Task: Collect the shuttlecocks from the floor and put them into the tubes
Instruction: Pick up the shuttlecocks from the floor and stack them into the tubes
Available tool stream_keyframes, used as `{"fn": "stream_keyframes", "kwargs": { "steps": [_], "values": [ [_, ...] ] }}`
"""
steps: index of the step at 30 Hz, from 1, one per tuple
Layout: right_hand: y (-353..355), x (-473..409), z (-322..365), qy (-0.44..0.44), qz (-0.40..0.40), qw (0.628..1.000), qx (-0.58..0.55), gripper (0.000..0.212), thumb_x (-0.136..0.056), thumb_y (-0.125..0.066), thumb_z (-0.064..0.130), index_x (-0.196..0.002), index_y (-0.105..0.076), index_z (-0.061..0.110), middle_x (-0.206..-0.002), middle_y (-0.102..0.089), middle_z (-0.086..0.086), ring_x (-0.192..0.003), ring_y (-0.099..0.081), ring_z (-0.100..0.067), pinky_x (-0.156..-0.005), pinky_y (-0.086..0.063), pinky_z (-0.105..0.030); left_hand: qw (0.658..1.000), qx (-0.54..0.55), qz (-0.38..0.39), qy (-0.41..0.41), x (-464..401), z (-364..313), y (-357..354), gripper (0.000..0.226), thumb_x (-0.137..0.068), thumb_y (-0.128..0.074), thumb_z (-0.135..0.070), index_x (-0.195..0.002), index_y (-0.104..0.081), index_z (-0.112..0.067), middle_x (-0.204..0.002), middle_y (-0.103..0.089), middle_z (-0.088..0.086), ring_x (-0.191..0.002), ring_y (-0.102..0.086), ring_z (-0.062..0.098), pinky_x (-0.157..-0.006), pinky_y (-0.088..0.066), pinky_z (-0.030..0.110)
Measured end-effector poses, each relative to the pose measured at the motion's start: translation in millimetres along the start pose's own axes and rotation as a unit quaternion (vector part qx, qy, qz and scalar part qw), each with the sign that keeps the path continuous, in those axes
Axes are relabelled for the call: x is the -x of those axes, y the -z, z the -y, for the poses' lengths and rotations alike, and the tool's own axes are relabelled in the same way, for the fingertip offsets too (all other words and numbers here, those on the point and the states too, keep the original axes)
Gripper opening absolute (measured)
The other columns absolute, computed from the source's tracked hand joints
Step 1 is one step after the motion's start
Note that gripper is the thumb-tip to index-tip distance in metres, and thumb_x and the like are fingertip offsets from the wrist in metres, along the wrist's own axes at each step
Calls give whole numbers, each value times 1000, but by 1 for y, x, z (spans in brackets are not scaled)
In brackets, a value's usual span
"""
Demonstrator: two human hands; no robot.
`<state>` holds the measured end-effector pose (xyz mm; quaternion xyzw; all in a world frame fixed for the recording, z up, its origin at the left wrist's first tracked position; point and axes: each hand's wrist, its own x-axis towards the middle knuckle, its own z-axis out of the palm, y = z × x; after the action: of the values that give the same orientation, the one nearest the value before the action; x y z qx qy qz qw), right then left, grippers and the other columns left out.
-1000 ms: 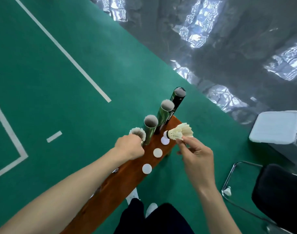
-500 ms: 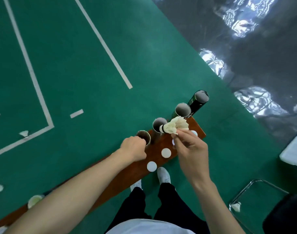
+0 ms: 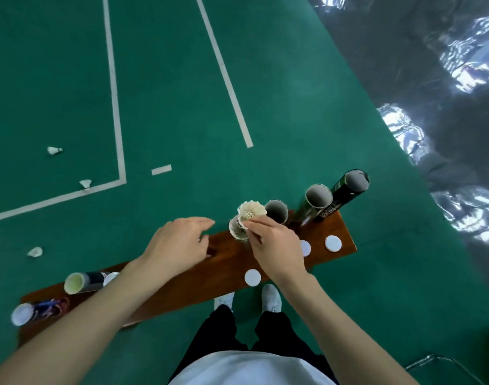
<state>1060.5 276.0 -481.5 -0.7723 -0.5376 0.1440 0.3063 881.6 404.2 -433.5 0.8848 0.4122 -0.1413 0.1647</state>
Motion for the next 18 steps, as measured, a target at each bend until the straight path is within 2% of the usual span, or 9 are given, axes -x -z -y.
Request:
{"fn": "stream_keyframes", "kwargs": {
  "steps": [3,5,7,9,13,15,18],
  "values": [
    [-26,-13,-9,-1,134,987,92,25,-103,-55,39,-110,-76,27,-115,-72,10,-85,-70,-21,-55,-45,-29,999,26,-3,47,23,15,4,44,-94,-54,-31,-136,-62,-36,-143,-57,-20,-132,-54,12,-106,-47,35],
    [-42,-19,-14,-15,224,964,144,36,-102,-53,54,-105,-71,23,-108,-70,4,-83,-69,-23,-58,-48,-32,997,44,-15,69,41,19,4,39,-93,-56,-29,-130,-66,-37,-138,-62,-19,-128,-57,15,-102,-50,36],
    [-56,-21,-17,-17,273,945,181,36,-101,-54,53,-106,-67,20,-110,-68,-1,-85,-69,-26,-61,-47,-35,994,65,-29,86,59,19,1,35,-91,-59,-26,-122,-70,-39,-130,-67,-19,-121,-62,17,-95,-53,37],
    [-66,-22,-18,2,277,937,212,27,-104,-54,41,-110,-67,18,-115,-68,-4,-89,-69,-29,-60,-44,-35,992,74,-29,102,74,17,-4,35,-91,-59,-27,-122,-70,-39,-129,-67,-20,-119,-63,15,-93,-53,35],
    [-74,-29,-16,19,284,923,258,20,-102,-51,18,-110,-70,17,-109,-72,-6,-92,-71,-29,-59,-38,-34,988,93,-23,123,92,14,-12,38,-92,-57,-30,-126,-68,-40,-131,-64,-25,-114,-63,7,-91,-52,28],
    [-75,-35,-15,19,293,919,263,18,-101,-54,16,-110,-69,17,-108,-72,-6,-91,-71,-30,-58,-38,-33,986,100,-21,130,97,11,-12,38,-92,-56,-30,-127,-67,-42,-131,-63,-27,-112,-63,6,-89,-52,28],
    [-77,-44,-10,10,302,917,262,18,-99,-60,19,-115,-69,17,-119,-69,-6,-95,-70,-31,-63,-42,-34,985,105,-31,137,100,9,-5,37,-93,-55,-30,-127,-67,-42,-132,-62,-26,-116,-62,9,-93,-52,32]
  ]
}}
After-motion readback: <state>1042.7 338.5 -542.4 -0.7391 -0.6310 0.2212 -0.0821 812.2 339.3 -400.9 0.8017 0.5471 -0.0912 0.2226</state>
